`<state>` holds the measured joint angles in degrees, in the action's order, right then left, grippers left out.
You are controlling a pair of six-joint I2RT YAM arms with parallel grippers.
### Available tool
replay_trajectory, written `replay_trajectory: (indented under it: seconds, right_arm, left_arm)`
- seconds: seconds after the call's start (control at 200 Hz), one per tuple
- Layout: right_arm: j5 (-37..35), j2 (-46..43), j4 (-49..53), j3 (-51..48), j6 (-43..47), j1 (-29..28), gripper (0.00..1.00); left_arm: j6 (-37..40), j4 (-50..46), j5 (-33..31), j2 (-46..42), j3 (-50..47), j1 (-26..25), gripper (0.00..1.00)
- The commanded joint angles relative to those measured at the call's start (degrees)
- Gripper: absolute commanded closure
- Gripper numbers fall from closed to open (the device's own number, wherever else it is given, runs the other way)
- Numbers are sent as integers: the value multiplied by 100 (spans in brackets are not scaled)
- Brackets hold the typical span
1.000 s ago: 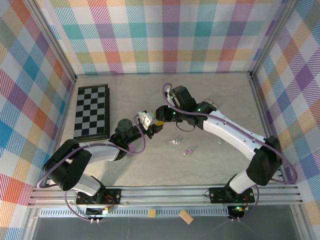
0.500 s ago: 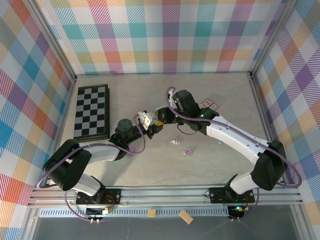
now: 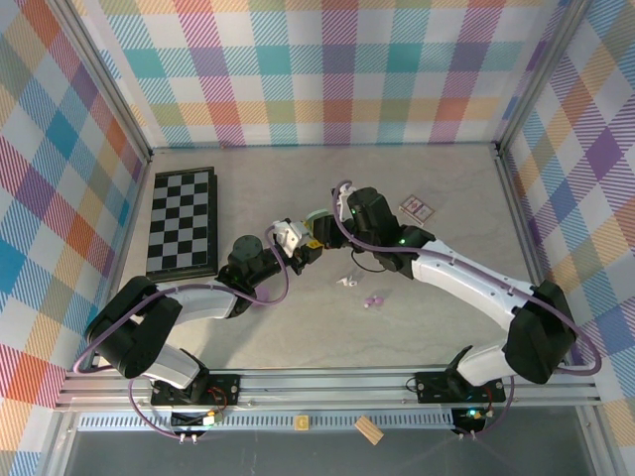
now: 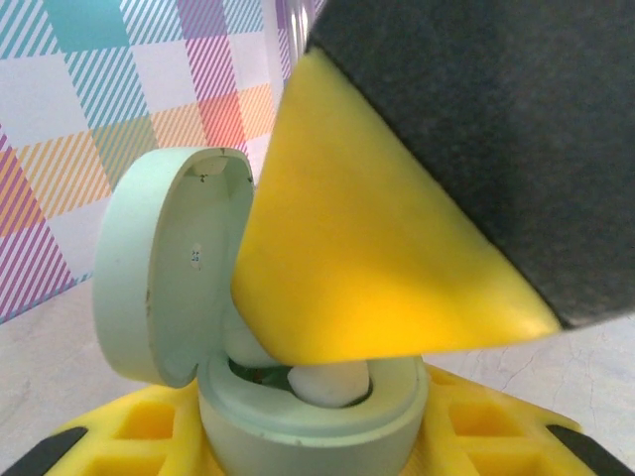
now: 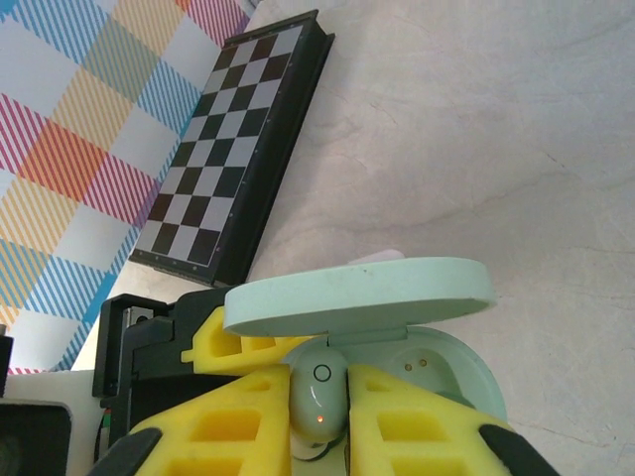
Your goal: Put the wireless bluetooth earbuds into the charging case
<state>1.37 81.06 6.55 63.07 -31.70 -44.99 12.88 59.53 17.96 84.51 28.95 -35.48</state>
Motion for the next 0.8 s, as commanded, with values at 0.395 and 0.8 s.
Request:
replay_trajectory:
  seconds: [0.395,0.8]
  right_arm:
    - [-138,-382,-158,-264,267,-53,66]
    - [-409,-803,23,-327,369,-51,59]
  left_arm:
    - [-127,340,115,-183,94,-20,63]
    - [0,266,103,-264,72,-20,63]
